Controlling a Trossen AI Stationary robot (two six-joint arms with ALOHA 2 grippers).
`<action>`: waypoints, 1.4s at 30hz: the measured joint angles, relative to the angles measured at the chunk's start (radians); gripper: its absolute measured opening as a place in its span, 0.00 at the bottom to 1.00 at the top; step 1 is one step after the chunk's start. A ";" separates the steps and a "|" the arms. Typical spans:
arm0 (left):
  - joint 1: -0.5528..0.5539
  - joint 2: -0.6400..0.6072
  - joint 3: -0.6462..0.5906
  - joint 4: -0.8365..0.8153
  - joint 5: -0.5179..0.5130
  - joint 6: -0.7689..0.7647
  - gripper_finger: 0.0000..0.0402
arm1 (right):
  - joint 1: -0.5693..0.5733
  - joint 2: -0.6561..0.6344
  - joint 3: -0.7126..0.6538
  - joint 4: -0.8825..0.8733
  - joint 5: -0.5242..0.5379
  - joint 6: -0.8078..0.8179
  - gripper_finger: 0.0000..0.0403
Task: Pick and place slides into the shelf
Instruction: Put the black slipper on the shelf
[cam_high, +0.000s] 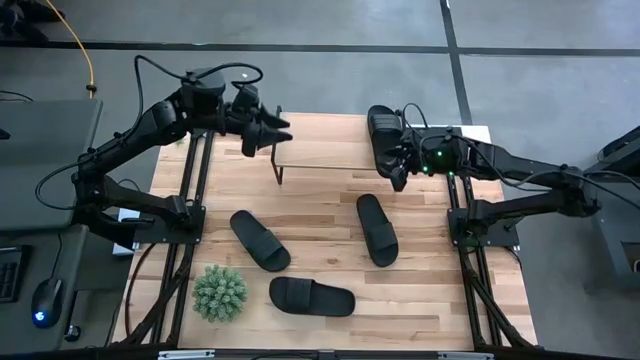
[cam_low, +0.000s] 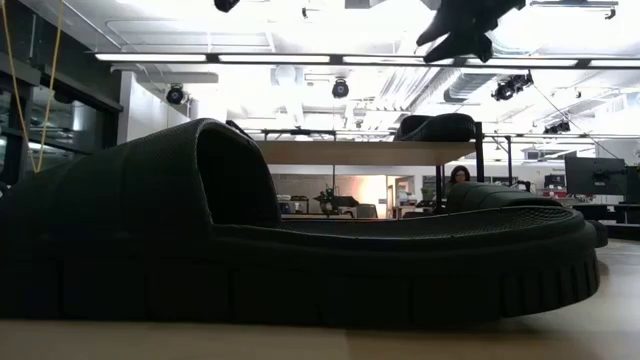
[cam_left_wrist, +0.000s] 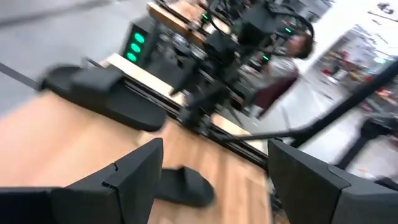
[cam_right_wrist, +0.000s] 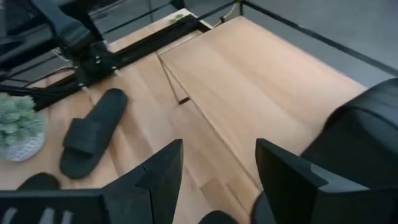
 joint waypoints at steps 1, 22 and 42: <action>0.000 0.000 0.000 -0.010 0.021 -0.011 0.67 | 0.008 0.000 0.000 0.000 0.000 0.002 0.48; -0.002 0.000 0.000 -0.106 0.186 -0.173 0.67 | 0.132 0.000 0.000 0.014 -0.248 0.003 0.48; -0.260 0.007 -0.044 -0.104 -0.011 -0.215 0.67 | 0.305 0.010 -0.009 0.032 -0.116 -0.055 0.48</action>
